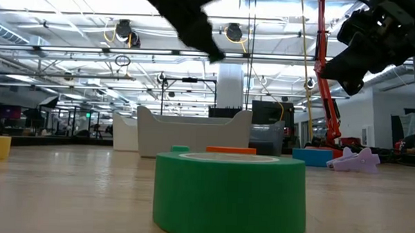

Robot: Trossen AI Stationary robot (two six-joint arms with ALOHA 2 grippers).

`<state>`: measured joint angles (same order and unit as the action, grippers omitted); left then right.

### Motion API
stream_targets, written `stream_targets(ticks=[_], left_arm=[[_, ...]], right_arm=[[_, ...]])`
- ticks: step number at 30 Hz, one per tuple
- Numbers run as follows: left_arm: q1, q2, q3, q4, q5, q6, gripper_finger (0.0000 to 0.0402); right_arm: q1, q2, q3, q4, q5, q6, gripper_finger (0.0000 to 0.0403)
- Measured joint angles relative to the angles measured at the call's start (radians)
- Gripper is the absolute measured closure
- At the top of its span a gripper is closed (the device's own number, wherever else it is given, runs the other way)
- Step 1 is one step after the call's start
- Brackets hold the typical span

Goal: Pick and place Stapler, Stapler remover, tape
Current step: Put the green stapler into the black bin

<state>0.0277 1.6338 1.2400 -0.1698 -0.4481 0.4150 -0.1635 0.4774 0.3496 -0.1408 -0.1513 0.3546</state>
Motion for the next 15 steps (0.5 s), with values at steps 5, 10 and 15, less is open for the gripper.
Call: stream_targets(ticks=[5, 10, 15], left_arm=[[0.154, 0.074, -0.003, 0.053, 0.143, 0.044, 0.0334], [0.229, 0.141, 0.003, 0.124, 0.196, 0.004, 0.0333], [0.244, 0.205, 0.124, 0.019, 0.209, -0.062, 0.0333]], right_arm=[[0.000, 0.000, 0.000, 0.006, 0.021, 0.001, 0.0330], [-0.002, 0.000, 0.000, 0.002, 0.050, 0.033, 0.0330], [-0.003, 0.000, 0.000, 0.001, 0.053, 0.070, 0.0330]])
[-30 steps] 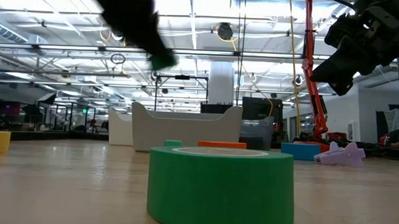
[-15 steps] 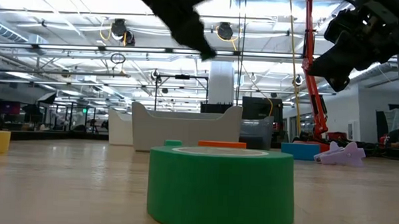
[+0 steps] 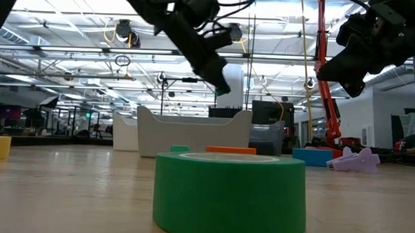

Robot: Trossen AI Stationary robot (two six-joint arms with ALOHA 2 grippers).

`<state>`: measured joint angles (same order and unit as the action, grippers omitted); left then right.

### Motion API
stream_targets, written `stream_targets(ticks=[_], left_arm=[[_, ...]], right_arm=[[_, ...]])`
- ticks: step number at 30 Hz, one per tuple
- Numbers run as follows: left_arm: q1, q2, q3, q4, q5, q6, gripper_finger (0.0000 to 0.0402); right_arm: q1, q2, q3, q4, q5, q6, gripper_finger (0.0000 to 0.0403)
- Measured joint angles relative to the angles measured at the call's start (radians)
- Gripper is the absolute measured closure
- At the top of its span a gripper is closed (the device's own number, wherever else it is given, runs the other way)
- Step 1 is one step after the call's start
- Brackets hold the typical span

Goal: Pick and place Stapler, Stapler remover, tape
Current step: Put the green stapler into the black bin

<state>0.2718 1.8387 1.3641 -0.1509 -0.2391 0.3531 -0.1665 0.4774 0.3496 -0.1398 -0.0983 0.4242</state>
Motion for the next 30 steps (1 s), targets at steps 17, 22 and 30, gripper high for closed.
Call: stream_targets(ticks=[17, 22, 30], left_arm=[[0.099, 0.221, 0.360, -0.512, 0.083, -0.346, 0.0332], [0.107, 0.223, 0.359, -0.505, 0.161, -0.454, 0.0332], [0.110, 0.230, 0.359, -0.505, 0.136, -0.549, 0.0332]], right_arm=[[0.000, 0.000, 0.000, -0.006, 0.026, 0.032, 0.0330], [0.000, 0.000, 0.000, -0.006, 0.027, 0.030, 0.0330], [0.000, 0.000, 0.000, -0.006, 0.027, 0.029, 0.0330]])
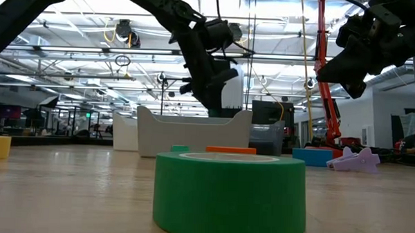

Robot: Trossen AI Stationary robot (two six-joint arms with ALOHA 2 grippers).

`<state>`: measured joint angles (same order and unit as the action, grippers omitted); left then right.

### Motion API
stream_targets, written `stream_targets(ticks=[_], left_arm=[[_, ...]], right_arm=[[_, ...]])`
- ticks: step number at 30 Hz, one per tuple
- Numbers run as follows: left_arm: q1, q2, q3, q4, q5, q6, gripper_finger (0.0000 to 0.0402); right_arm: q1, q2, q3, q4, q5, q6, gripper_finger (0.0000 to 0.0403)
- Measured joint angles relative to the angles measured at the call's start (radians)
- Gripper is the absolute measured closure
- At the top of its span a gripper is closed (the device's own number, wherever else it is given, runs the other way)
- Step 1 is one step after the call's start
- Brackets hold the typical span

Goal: Pick and place Stapler, Stapler remover, tape
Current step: Put the green stapler into the black bin

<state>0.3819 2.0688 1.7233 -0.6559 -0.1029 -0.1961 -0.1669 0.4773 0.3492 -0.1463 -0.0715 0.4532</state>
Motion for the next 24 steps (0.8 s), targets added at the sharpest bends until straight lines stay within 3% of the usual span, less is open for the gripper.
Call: stream_targets(ticks=[19, 24], left_arm=[[0.007, 0.052, -0.001, 0.023, -0.035, -0.045, 0.0331], [0.007, 0.052, -0.001, 0.024, -0.036, -0.043, 0.0309]], right_arm=[[0.000, 0.000, 0.000, 0.007, -0.003, 0.007, 0.0330], [0.000, 0.000, 0.000, 0.007, -0.003, 0.007, 0.0330]])
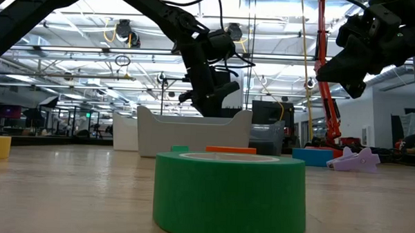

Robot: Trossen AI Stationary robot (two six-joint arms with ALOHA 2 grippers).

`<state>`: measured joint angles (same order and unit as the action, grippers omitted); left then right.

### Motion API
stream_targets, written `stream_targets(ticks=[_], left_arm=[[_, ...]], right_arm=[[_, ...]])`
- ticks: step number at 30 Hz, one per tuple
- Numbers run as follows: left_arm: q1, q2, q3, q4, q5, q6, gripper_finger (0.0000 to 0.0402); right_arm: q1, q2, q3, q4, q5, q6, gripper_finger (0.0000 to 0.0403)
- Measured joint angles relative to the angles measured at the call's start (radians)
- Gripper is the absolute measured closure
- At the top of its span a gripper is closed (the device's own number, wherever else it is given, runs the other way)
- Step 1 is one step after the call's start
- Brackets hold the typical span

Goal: Pick and place Stapler, Stapler remover, tape
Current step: Put the green stapler into the black bin

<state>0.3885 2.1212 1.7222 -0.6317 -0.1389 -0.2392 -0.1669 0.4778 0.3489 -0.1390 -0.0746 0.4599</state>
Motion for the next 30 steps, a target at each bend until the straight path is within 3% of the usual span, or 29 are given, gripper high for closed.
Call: stream_targets(ticks=[14, 21, 30], left_arm=[[0.000, 0.000, 0.000, 0.011, -0.027, 0.000, 0.0203], [0.004, -0.047, -0.002, 0.059, -0.018, 0.075, 0.0189], [-0.058, -0.217, -0.001, -0.158, 0.172, 0.059, 0.0188]], right_arm=[[0.000, 0.000, 0.000, 0.000, -0.002, 0.000, 0.0330], [0.000, 0.000, 0.000, 0.020, -0.004, 0.000, 0.0330], [0.001, 0.000, 0.000, 0.138, -0.005, -0.003, 0.0330]])
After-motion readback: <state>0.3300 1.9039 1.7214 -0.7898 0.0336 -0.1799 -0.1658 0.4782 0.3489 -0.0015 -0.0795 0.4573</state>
